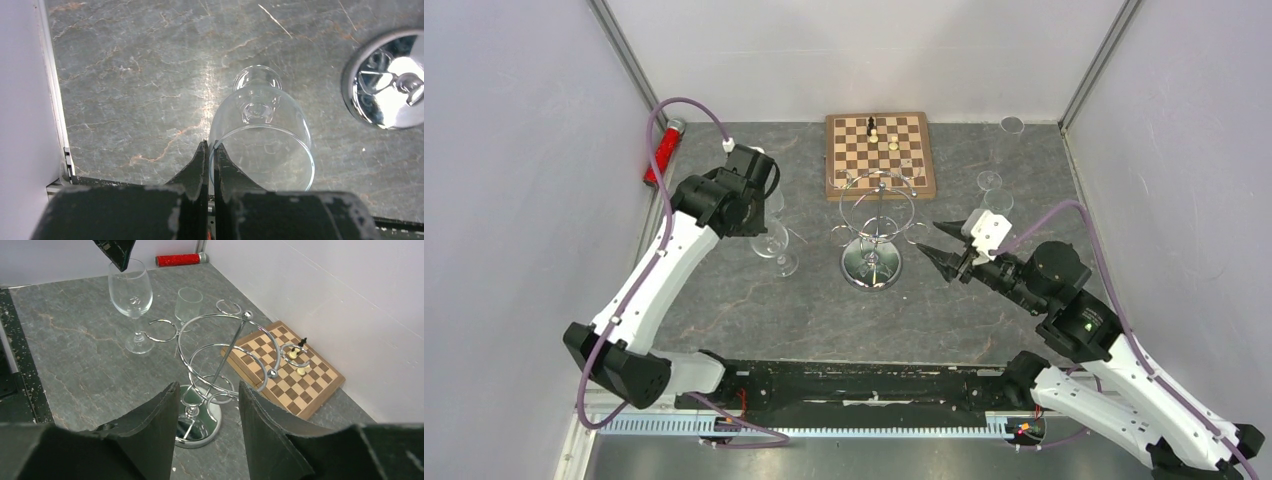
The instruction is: Take the wine glass off the wine glass rack
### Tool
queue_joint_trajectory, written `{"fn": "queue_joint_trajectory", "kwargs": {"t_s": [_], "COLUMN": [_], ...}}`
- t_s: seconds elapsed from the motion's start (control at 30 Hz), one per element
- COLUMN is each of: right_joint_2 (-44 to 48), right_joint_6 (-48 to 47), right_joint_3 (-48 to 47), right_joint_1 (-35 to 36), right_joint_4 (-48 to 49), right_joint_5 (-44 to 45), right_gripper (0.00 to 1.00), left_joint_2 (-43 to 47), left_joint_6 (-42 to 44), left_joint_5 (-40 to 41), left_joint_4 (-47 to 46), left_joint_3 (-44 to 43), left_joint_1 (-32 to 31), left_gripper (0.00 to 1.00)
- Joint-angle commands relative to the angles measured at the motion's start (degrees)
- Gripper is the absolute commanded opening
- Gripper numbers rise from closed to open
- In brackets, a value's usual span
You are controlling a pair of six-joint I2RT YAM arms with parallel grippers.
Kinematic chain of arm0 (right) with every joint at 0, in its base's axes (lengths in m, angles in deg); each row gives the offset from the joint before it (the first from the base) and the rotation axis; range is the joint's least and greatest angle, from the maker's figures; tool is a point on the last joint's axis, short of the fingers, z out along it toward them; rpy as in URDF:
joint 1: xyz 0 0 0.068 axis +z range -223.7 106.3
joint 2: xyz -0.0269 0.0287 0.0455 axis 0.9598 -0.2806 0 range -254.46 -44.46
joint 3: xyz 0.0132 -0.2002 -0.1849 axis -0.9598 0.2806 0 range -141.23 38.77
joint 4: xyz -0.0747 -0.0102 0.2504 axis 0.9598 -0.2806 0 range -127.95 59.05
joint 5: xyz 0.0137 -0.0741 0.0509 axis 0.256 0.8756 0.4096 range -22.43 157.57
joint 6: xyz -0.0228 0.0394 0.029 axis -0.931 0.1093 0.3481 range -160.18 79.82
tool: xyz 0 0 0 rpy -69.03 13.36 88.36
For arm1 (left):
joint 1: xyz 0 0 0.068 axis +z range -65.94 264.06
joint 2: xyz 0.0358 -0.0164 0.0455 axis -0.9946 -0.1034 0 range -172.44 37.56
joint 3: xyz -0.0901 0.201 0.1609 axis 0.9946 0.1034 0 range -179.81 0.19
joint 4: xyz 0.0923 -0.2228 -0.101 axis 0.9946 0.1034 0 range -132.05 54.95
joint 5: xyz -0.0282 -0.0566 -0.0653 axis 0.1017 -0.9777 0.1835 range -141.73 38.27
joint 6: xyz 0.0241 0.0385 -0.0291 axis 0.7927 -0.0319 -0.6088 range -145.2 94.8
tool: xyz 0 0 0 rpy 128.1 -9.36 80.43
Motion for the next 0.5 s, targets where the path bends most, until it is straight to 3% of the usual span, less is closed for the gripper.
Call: {"fn": "queue_joint_trajectory", "kwargs": {"t_s": [0.0, 0.47], "right_joint_2": [-1.0, -1.1], "right_joint_6": [1.5, 5.6], "right_joint_3": [-2.7, -1.4], "right_joint_1": [0.0, 0.0], "right_joint_4": [0.3, 1.3], "right_joint_5": [3.2, 6.2], "right_gripper": [0.50, 0.52], "left_joint_2": [-1.3, -8.6], "left_joint_6": [3.8, 5.3], "left_joint_5": [-1.1, -3.8], "left_joint_4": [-5.3, -6.9], "left_joint_3": [-3.0, -6.5], "left_joint_1": [3.8, 10.3], "left_gripper": [0.02, 0.02]}}
